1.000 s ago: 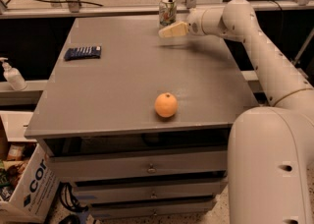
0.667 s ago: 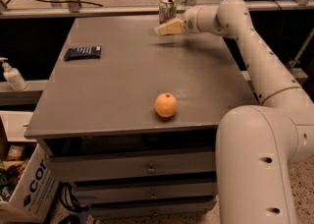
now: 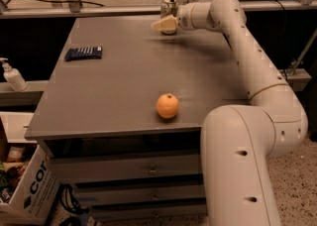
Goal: Pick 7up can
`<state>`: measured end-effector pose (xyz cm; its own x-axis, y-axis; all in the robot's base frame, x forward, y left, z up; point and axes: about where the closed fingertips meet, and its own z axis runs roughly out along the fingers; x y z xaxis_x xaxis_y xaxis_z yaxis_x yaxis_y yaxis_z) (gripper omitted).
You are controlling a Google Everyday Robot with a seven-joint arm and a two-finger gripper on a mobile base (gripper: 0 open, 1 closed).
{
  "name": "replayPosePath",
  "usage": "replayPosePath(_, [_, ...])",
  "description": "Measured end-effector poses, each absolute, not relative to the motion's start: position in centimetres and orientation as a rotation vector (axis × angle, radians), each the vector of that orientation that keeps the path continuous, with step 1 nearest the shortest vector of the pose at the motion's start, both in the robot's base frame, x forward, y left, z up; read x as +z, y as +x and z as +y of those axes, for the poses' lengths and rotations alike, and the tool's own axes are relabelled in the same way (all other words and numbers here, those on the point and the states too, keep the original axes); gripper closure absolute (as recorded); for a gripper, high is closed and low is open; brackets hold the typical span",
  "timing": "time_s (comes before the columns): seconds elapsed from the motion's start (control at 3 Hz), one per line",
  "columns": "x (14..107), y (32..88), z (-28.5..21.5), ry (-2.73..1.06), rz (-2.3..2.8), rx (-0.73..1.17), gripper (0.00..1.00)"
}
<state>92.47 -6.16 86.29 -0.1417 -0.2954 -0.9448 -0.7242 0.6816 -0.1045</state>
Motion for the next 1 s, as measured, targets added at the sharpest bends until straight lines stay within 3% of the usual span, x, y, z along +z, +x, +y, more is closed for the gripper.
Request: replayPosePath(1.0, [85.5, 92.6, -8.0, -0.807, 1.776, 0.431, 0.86])
